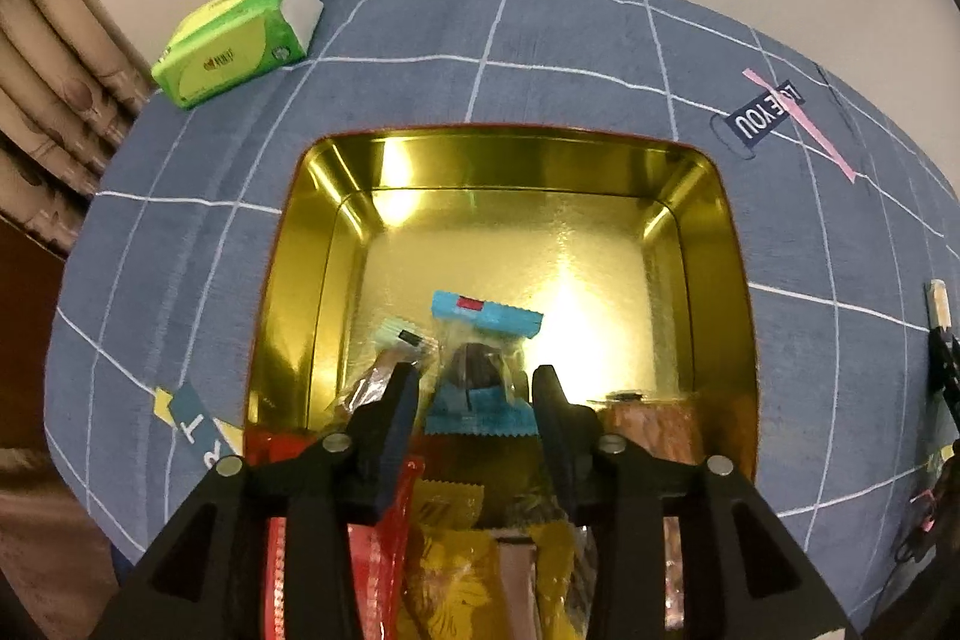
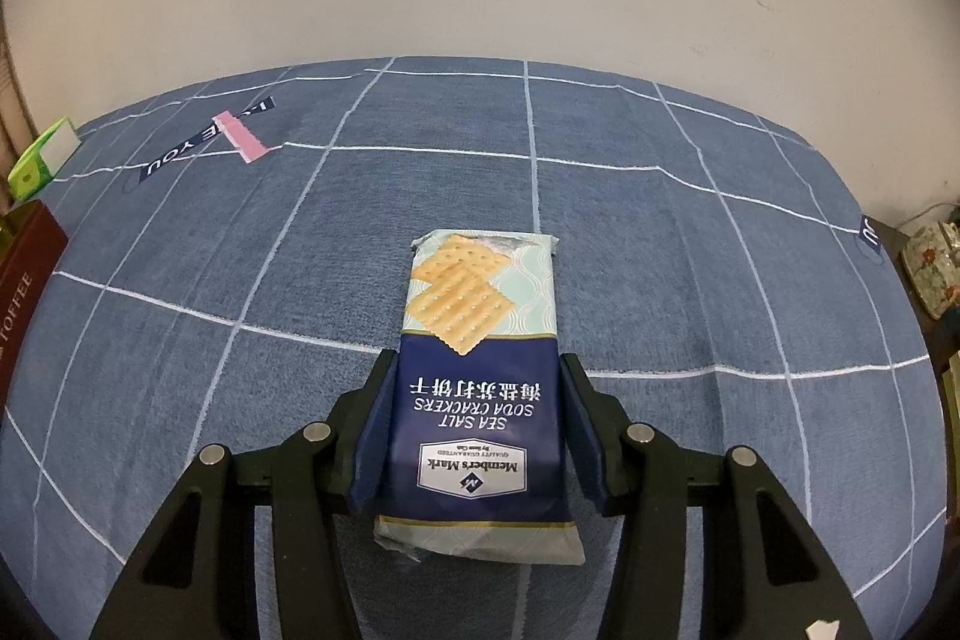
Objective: Organize snacks
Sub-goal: 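Carry the blue candy packet into the gold tin and open the left gripper, then carry the cracker pack into the gold tin and open the right gripper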
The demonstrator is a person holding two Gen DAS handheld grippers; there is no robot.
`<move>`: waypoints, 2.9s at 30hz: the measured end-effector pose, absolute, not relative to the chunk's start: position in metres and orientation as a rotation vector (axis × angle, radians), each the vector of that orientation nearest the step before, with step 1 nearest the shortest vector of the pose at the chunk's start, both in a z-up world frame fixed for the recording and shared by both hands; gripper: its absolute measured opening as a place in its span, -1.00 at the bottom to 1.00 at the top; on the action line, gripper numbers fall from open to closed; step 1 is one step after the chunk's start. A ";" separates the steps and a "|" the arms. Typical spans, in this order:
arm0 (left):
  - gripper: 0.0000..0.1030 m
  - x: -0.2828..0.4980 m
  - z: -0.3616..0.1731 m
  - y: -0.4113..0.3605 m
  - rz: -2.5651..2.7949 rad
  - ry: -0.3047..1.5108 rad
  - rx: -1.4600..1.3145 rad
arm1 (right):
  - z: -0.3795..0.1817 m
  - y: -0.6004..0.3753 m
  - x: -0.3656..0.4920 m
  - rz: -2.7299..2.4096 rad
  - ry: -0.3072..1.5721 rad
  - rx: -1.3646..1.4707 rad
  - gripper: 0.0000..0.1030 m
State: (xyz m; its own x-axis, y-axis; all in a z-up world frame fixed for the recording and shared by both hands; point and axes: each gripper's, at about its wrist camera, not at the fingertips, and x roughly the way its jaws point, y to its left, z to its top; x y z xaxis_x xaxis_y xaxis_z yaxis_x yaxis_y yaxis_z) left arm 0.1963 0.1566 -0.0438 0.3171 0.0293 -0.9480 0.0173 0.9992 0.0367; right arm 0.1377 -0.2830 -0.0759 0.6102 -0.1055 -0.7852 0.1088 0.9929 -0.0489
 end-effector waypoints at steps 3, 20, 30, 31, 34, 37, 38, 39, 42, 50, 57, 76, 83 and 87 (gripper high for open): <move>-0.16 0.188 -0.032 0.152 0.005 1.213 0.059 | -0.075 -0.283 0.139 -0.142 0.917 0.017 -0.11; -0.08 0.128 0.018 0.163 0.063 1.070 0.067 | -0.071 -0.266 0.136 -0.227 0.990 0.034 -0.11; -0.08 0.087 0.023 0.218 0.216 1.031 -0.054 | -0.042 -0.232 0.114 -0.168 0.970 0.077 -0.11; -0.08 0.083 0.023 0.222 0.228 1.027 -0.064 | -0.038 -0.223 0.112 -0.154 0.965 0.077 -0.11; -0.08 0.072 0.020 0.231 0.257 1.019 -0.076 | -0.026 -0.197 0.109 -0.105 0.948 0.072 -0.11; -0.08 0.062 0.015 0.238 0.267 1.020 -0.088 | -0.013 -0.163 0.105 -0.045 0.934 0.060 -0.11; -0.08 0.059 0.014 0.239 0.269 1.020 -0.092 | -0.011 -0.154 0.104 -0.028 0.934 0.058 -0.11; -0.07 0.057 0.013 0.240 0.275 1.021 -0.092 | -0.007 -0.142 0.103 -0.007 0.935 0.055 -0.11; -0.08 0.050 0.011 0.245 0.282 1.018 -0.101 | 0.000 -0.110 0.099 0.041 0.935 0.040 -0.11; -0.07 0.035 0.010 0.254 0.291 1.006 -0.117 | 0.010 -0.025 0.094 0.173 0.946 -0.036 -0.11; -0.07 0.028 0.005 0.260 0.300 1.019 -0.134 | 0.006 0.024 0.095 0.226 0.961 -0.080 -0.11; -0.07 0.020 0.000 0.274 0.309 1.028 -0.186 | -0.025 0.084 0.105 0.202 1.021 -0.187 -0.11; -0.06 0.019 0.002 0.276 0.306 1.019 -0.202 | -0.031 0.099 0.101 0.222 1.028 -0.177 -0.11; -0.06 0.018 0.001 0.274 0.313 1.019 -0.187 | -0.034 0.101 0.102 0.214 1.027 -0.161 -0.11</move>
State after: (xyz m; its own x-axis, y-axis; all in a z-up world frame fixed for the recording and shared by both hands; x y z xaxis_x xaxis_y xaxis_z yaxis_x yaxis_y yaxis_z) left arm 0.0178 0.2743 0.0010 0.4851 0.1690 -0.8580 -0.3419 0.9397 -0.0082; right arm 0.1023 0.1009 -0.0345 0.4993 0.1009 -0.8605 -0.2511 0.9674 -0.0322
